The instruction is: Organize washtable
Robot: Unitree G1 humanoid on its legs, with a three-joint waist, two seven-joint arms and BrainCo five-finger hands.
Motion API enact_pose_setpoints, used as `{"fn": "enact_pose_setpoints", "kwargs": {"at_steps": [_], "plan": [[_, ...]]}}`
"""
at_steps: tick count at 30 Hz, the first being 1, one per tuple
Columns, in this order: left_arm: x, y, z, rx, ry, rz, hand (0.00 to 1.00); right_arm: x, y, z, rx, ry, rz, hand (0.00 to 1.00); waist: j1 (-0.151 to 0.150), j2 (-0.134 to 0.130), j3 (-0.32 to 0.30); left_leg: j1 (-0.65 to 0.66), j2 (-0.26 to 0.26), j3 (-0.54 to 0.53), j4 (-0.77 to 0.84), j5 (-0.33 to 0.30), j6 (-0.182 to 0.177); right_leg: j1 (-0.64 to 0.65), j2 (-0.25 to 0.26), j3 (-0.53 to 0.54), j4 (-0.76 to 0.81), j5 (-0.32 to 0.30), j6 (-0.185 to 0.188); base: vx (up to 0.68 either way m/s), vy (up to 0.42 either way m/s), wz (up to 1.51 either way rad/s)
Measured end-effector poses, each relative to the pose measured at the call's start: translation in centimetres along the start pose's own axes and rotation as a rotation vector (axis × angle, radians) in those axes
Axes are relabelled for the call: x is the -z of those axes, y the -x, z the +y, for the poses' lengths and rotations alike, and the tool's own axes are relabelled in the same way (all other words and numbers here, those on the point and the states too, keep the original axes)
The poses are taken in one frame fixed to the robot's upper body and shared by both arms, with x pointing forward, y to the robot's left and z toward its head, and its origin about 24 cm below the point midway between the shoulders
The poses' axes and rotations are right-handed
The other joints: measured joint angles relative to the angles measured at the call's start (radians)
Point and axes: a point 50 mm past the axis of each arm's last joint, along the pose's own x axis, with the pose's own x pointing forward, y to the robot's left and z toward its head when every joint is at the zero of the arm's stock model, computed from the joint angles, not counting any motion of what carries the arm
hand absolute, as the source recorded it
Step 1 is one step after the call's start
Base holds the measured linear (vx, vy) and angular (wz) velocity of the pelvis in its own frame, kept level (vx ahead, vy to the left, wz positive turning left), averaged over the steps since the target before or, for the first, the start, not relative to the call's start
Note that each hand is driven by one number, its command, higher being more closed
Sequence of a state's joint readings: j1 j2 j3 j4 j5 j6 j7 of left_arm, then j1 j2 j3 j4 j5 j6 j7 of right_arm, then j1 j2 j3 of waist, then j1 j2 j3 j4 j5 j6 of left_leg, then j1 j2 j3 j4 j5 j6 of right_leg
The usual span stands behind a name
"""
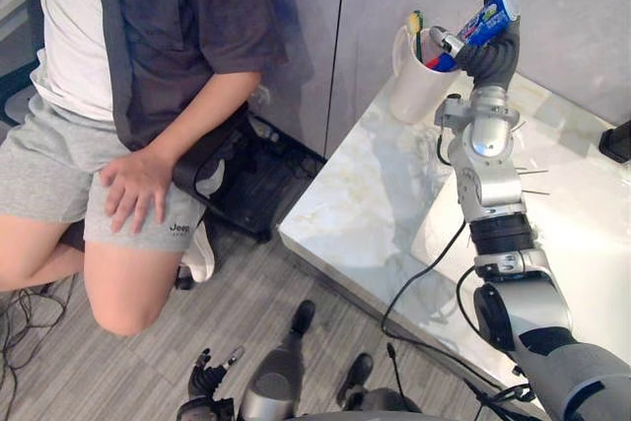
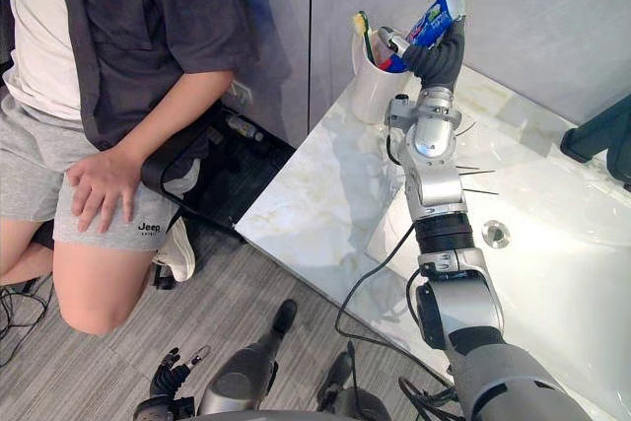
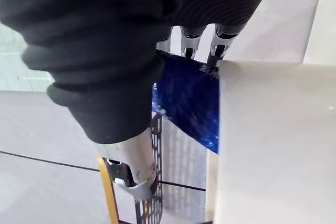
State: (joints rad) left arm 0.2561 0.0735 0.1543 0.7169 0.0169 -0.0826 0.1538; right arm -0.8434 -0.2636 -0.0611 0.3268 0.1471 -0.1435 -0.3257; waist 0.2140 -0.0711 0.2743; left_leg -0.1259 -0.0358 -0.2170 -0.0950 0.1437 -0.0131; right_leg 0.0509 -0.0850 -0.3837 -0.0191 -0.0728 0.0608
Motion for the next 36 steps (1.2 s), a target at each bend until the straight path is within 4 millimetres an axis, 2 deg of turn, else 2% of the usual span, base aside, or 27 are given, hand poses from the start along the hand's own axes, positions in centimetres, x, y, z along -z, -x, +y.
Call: {"fn": "enact_pose_setpoints", "kwargs": {"at_steps": [6, 12, 15, 18, 20, 21, 23, 24, 25, 26, 27, 29, 30, 31, 32, 33, 35, 36], "plan": [[0.2, 0.0, 0.1, 0.005, -0.014, 0.012, 0.00, -1.9, -0.5, -1.2, 0.004, 0.024, -0.085, 0.00, -0.015, 0.000, -0.006, 0.019, 0.000, 0.008, 0.000, 0.000, 0.000, 0.016, -0.001, 0.006, -0.001, 0.000, 0.000, -0.01, 0.004, -0.02], [1.1, 0.1, 0.2, 0.021, -0.049, 0.049, 0.00, -4.9, -1.1, -2.8, -0.017, 0.084, -0.213, 0.00, -0.040, 0.001, -0.055, 0.026, 0.005, 0.032, 0.000, -0.001, 0.000, 0.013, -0.001, 0.031, -0.001, 0.001, 0.001, -0.03, 0.008, -0.11], [1.3, 0.1, 0.4, 0.016, -0.050, 0.059, 0.00, -6.8, -1.2, -3.9, -0.019, 0.124, -0.296, 0.00, -0.066, 0.001, -0.075, 0.031, 0.008, 0.041, -0.001, -0.001, 0.000, 0.015, 0.001, 0.036, -0.001, 0.002, 0.002, -0.03, 0.004, -0.06], [1.7, 0.1, 0.8, 0.005, -0.051, 0.076, 0.00, -9.8, 0.1, -7.3, 0.031, 0.190, -0.435, 0.00, -0.082, -0.003, -0.100, 0.036, 0.009, 0.044, -0.001, -0.002, 0.000, 0.013, 0.001, 0.041, -0.002, 0.003, 0.002, -0.01, 0.002, -0.01], [2.0, 0.2, 0.9, 0.002, -0.053, 0.087, 0.00, -10.6, 1.1, -9.3, 0.087, 0.217, -0.478, 0.00, -0.096, -0.007, -0.114, 0.037, 0.010, 0.051, -0.001, -0.003, 0.000, 0.011, 0.001, 0.048, -0.002, 0.003, 0.003, -0.01, 0.007, -0.11], [2.0, 0.2, 1.0, 0.000, -0.053, 0.088, 0.00, -10.9, 1.9, -10.7, 0.130, 0.237, -0.496, 0.00, -0.099, -0.010, -0.119, 0.042, 0.012, 0.062, -0.001, -0.005, 0.000, 0.011, 0.001, 0.058, -0.002, 0.005, 0.003, -0.01, 0.012, -0.29], [2.1, 0.2, 1.4, -0.023, -0.029, 0.094, 0.00, -11.7, 3.9, -14.8, 0.275, 0.318, -0.518, 0.00, -0.132, -0.017, -0.133, 0.052, 0.015, 0.087, -0.002, -0.010, 0.001, 0.010, 0.001, 0.083, -0.002, 0.006, 0.004, -0.02, 0.013, -0.33], [2.1, 0.2, 1.5, -0.026, -0.029, 0.095, 0.00, -12.0, 4.6, -16.0, 0.325, 0.348, -0.523, 0.00, -0.143, -0.019, -0.139, 0.052, 0.016, 0.093, -0.002, -0.011, 0.001, 0.007, 0.001, 0.088, -0.003, 0.007, 0.004, -0.02, 0.009, -0.33], [2.2, 0.2, 1.6, -0.029, -0.031, 0.100, 0.00, -12.5, 6.2, -18.5, 0.422, 0.404, -0.528, 0.00, -0.158, -0.021, -0.155, 0.051, 0.019, 0.107, -0.003, -0.014, 0.001, -0.003, 0.001, 0.097, -0.002, 0.007, 0.005, -0.01, 0.007, -0.31], [2.4, 0.2, 1.7, -0.034, -0.027, 0.105, 0.00, -12.6, 7.0, -19.7, 0.471, 0.431, -0.526, 0.00, -0.167, -0.022, -0.162, 0.051, 0.019, 0.116, -0.004, -0.016, 0.001, -0.005, 0.001, 0.106, -0.003, 0.007, 0.005, 0.00, 0.008, -0.36], [2.8, 0.3, 1.9, -0.045, -0.022, 0.125, 0.00, -12.9, 8.6, -21.7, 0.558, 0.487, -0.510, 0.00, -0.187, -0.021, -0.180, 0.051, 0.020, 0.128, -0.007, -0.019, 0.002, -0.010, 0.000, 0.117, -0.004, 0.008, 0.007, 0.01, 0.006, -0.31], [3.4, 0.5, 1.9, -0.046, -0.026, 0.151, 0.00, -12.5, 11.6, -24.5, 0.682, 0.571, -0.445, 0.00, -0.223, -0.018, -0.210, 0.054, 0.024, 0.149, -0.007, -0.028, 0.003, -0.022, 0.000, 0.146, -0.005, 0.010, 0.009, 0.03, 0.002, -0.41], [3.5, 0.5, 2.0, -0.049, -0.028, 0.153, 0.00, -12.2, 12.4, -25.0, 0.711, 0.589, -0.418, 0.00, -0.233, -0.016, -0.215, 0.057, 0.025, 0.156, -0.007, -0.030, 0.003, -0.022, 0.000, 0.152, -0.006, 0.010, 0.010, 0.03, -0.006, -0.47], [3.4, 0.5, 1.9, -0.055, -0.017, 0.153, 0.00, -10.8, 14.8, -26.1, 0.767, 0.643, -0.322, 0.00, -0.254, -0.015, -0.227, 0.065, 0.029, 0.173, -0.007, -0.036, 0.002, -0.021, 0.001, 0.169, -0.006, 0.010, 0.010, 0.03, -0.010, -0.33], [3.4, 0.5, 1.8, -0.056, -0.010, 0.154, 0.00, -10.2, 15.9, -26.5, 0.788, 0.665, -0.274, 0.00, -0.261, -0.014, -0.233, 0.068, 0.030, 0.181, -0.007, -0.038, 0.001, -0.021, 0.001, 0.172, -0.006, 0.009, 0.011, 0.02, -0.012, -0.36], [3.2, 0.4, 1.7, -0.058, 0.001, 0.149, 0.00, -9.1, 17.8, -27.0, 0.817, 0.699, -0.180, 0.00, -0.263, -0.013, -0.239, 0.073, 0.033, 0.193, -0.007, -0.042, 0.000, -0.021, 0.002, 0.178, -0.007, 0.008, 0.013, 0.02, -0.017, -0.25], [2.9, 0.4, 0.8, -0.058, 0.055, 0.142, 0.00, -6.0, 23.3, -27.5, 0.900, 0.749, 0.092, 0.00, -0.278, -0.006, -0.257, 0.077, 0.038, 0.210, -0.002, -0.045, -0.001, -0.020, 0.003, 0.179, -0.010, 0.007, 0.013, 0.03, -0.017, -0.17], [2.9, 0.4, 0.5, -0.054, 0.062, 0.142, 0.00, -5.2, 24.5, -27.4, 0.925, 0.743, 0.157, 0.00, -0.281, -0.004, -0.259, 0.080, 0.038, 0.214, -0.002, -0.046, -0.001, -0.019, 0.003, 0.179, -0.010, 0.007, 0.013, 0.01, -0.006, -0.19]]}}
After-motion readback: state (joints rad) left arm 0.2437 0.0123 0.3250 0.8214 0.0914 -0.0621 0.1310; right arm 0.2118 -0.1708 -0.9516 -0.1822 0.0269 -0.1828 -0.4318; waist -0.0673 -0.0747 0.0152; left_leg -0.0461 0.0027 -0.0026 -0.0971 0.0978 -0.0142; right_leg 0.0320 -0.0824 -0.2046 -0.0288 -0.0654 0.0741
